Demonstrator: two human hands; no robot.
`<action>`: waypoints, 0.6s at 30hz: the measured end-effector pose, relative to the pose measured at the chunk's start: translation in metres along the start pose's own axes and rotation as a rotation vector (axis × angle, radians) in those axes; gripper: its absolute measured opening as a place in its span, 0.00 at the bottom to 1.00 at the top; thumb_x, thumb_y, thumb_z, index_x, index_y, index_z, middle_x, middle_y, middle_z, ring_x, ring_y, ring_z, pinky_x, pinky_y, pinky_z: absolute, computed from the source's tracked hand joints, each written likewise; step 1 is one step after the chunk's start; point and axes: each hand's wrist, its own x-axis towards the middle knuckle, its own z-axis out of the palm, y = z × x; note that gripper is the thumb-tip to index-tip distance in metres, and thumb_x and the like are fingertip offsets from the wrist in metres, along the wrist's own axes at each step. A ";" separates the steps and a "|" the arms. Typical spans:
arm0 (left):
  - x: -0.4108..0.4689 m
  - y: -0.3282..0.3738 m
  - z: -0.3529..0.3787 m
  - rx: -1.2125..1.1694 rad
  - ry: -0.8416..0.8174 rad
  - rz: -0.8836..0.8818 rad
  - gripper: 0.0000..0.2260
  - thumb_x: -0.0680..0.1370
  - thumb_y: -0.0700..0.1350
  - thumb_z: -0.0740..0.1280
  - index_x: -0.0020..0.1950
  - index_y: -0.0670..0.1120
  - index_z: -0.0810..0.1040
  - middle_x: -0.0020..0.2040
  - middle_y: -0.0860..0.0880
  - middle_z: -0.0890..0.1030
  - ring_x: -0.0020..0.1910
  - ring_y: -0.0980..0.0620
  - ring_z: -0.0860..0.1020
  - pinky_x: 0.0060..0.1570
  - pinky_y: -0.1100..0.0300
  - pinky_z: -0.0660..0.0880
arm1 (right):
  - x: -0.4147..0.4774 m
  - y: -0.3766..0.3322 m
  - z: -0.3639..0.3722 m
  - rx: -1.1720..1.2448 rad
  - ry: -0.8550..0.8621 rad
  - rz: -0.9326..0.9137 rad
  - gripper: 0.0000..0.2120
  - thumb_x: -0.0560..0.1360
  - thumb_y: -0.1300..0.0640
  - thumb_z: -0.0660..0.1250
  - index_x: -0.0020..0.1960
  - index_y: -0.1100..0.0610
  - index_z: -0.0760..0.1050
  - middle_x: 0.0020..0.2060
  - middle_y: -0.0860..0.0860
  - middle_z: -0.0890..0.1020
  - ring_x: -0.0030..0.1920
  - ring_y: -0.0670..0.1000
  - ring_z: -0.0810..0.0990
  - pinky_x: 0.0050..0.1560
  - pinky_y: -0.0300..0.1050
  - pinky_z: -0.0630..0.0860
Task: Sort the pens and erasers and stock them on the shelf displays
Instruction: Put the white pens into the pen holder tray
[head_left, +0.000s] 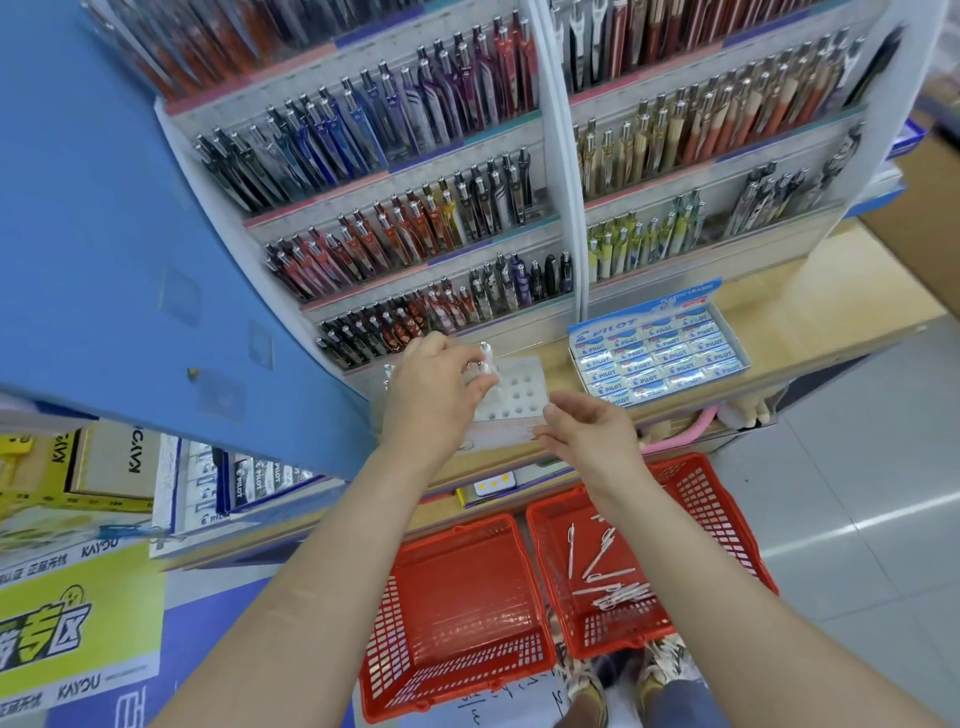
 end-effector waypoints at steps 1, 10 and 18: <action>-0.002 -0.001 -0.001 -0.035 0.017 0.002 0.11 0.74 0.49 0.70 0.55 0.48 0.81 0.43 0.53 0.72 0.50 0.50 0.72 0.47 0.62 0.64 | 0.001 -0.001 0.001 0.000 0.006 -0.013 0.05 0.77 0.65 0.65 0.48 0.56 0.76 0.40 0.54 0.78 0.38 0.52 0.80 0.39 0.36 0.80; -0.052 0.007 -0.035 -0.275 0.180 0.074 0.06 0.77 0.41 0.66 0.51 0.45 0.82 0.43 0.53 0.82 0.43 0.55 0.78 0.44 0.55 0.76 | -0.016 -0.022 -0.023 -0.182 -0.014 -0.047 0.06 0.77 0.66 0.63 0.49 0.58 0.78 0.38 0.53 0.79 0.33 0.51 0.79 0.33 0.39 0.76; -0.109 0.029 0.037 -0.373 -0.173 0.175 0.08 0.74 0.40 0.66 0.48 0.51 0.82 0.43 0.59 0.80 0.42 0.63 0.76 0.45 0.72 0.69 | -0.029 -0.004 -0.150 -0.701 -0.007 -0.140 0.08 0.74 0.66 0.66 0.44 0.55 0.80 0.33 0.60 0.81 0.33 0.54 0.77 0.39 0.51 0.74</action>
